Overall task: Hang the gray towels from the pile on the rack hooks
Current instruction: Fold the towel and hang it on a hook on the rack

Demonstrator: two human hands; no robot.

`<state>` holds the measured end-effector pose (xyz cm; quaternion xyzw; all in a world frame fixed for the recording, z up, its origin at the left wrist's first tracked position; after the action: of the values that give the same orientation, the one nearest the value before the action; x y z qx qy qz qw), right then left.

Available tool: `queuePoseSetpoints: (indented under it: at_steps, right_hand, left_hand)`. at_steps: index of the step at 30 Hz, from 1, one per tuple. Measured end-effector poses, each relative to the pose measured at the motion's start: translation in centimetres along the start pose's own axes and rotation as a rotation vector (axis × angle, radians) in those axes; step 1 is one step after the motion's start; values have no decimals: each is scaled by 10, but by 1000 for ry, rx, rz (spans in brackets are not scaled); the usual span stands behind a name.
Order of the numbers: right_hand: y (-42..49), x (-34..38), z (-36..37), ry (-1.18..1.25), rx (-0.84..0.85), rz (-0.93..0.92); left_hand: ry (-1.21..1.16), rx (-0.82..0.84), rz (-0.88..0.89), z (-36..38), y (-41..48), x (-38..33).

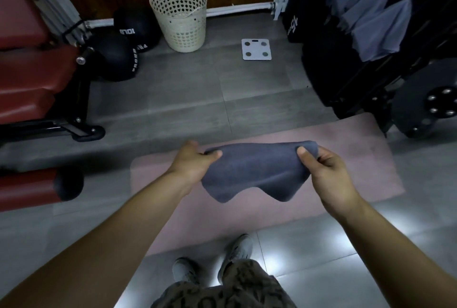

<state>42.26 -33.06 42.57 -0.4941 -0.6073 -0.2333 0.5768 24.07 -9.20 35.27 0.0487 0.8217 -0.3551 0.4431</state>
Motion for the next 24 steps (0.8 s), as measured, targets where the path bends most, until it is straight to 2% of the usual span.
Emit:
queuePoseSetpoints:
  at_steps: [3,5,9,12,15,17,21,24]
  right_hand:
    - [31,4,-35,47,-61,29]
    - [50,8,-56,77,-74,62]
    - [88,21,-106,122,-181,86]
    - [116,29,-139,179,-277,97]
    - [144,35,-161,264,-384,124]
    - [167,40,-168,298,-398,117]
    - [229,56,-164,166,-300,84]
    - [293,82,-161,-42,-332,41]
  left_hand:
    - [61,-104,120,32,2,-54]
    - [62,-97,188,58,6,-88]
    - [-46,176,290,113,11,-154]
    - [110,396,396,152,11,-196]
    - [279,397,552,182,29,-240]
    - [360,402,647,202,46,-269]
    - [497,430,781,240,104,-325]
    - [646,460,896,271,163,-372]
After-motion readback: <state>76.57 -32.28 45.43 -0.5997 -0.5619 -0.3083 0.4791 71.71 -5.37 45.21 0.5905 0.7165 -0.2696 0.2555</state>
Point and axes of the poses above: each hand's wrist, its own y-axis towards the middle knuckle, its own z-axis out of the palm, x = y × z, the point moved 9 cm from there along y, towards the middle knuckle, and after that the axes turned 10 degrees about -x, right-handed, at the moved point
